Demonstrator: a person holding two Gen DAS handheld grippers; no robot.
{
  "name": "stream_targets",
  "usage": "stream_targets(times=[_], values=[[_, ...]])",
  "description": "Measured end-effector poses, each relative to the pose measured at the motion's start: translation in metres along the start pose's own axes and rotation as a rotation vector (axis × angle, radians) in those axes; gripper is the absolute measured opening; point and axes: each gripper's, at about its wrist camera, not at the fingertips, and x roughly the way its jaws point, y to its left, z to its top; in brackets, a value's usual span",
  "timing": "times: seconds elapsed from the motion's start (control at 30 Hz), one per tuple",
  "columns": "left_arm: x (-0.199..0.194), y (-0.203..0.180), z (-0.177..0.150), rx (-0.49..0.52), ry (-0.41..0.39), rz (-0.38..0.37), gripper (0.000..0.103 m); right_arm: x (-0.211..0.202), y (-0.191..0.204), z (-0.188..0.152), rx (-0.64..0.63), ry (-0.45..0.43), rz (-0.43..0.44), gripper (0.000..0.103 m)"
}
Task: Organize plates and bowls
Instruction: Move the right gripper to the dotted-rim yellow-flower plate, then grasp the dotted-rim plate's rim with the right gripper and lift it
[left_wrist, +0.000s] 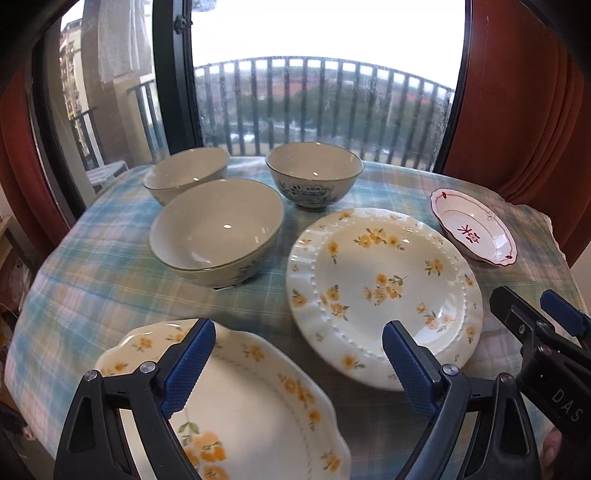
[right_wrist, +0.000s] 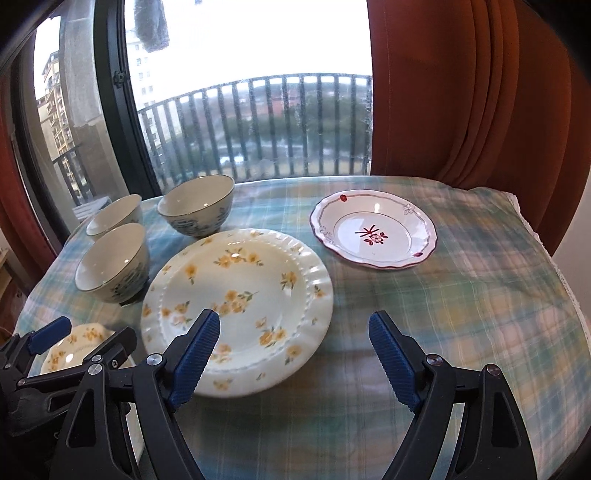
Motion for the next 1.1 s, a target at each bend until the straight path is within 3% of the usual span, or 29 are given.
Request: stream_targets(times=[0.2, 0.5, 0.63, 0.83, 0.93, 1.1], values=[[0.021, -0.016, 0.004, 0.040, 0.033, 0.000, 0.091, 0.026, -0.007, 0.005, 0.009, 0.043, 0.013, 0.085], [0.056, -0.025, 0.011, 0.035, 0.109, 0.001, 0.079, 0.062, -0.013, 0.010, 0.025, 0.109, 0.011, 0.085], [0.068, -0.027, 0.011, 0.037, 0.141, 0.008, 0.073, 0.080, -0.012, 0.008, 0.021, 0.150, 0.014, 0.072], [0.076, -0.024, 0.012, -0.003, 0.179, -0.005, 0.068, 0.099, -0.008, 0.002, 0.003, 0.203, 0.015, 0.062], [0.076, -0.024, 0.011, 0.004, 0.187, 0.002, 0.067, 0.107, -0.007, -0.002, 0.004, 0.245, 0.029, 0.058], [0.073, -0.025, 0.011, 0.017, 0.190, 0.003, 0.068, 0.107, -0.007, -0.003, -0.006, 0.244, 0.026, 0.058]])
